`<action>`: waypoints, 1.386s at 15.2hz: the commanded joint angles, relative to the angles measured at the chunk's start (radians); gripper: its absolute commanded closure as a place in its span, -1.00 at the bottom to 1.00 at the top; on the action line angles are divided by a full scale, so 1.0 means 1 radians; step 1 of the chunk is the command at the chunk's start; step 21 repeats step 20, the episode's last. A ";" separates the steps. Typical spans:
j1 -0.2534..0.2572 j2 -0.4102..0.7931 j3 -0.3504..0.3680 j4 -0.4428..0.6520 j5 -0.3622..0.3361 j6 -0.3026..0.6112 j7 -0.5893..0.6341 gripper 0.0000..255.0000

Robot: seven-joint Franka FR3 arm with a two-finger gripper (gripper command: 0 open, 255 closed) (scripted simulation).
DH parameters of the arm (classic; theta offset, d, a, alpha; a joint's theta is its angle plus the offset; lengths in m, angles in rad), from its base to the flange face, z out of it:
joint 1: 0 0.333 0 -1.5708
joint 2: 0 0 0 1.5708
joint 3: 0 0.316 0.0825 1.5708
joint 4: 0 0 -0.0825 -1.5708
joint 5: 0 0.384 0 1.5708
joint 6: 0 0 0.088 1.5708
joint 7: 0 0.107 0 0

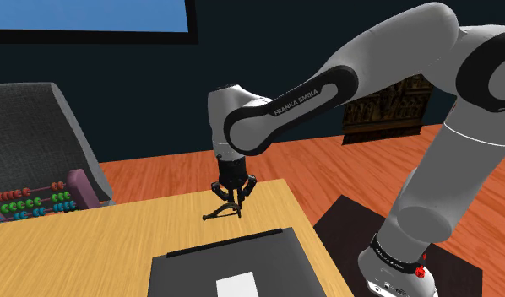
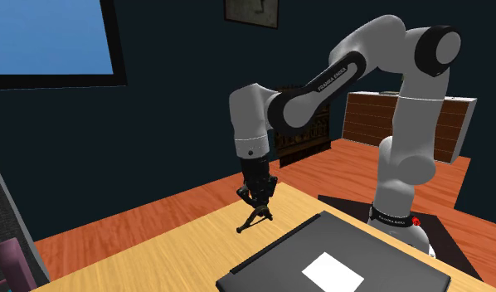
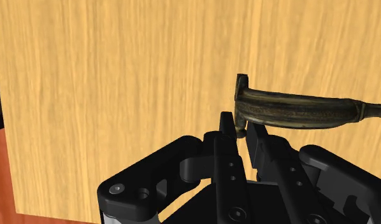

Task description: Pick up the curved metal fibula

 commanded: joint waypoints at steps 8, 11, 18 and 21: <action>-0.003 -0.034 -0.006 0.034 0.011 -0.071 -0.004 1.00; -0.004 -0.051 -0.009 0.059 0.016 -0.112 -0.005 1.00; -0.007 -0.082 -0.017 0.125 0.024 -0.207 -0.003 1.00; -0.007 -0.083 -0.017 0.127 0.024 -0.209 -0.003 1.00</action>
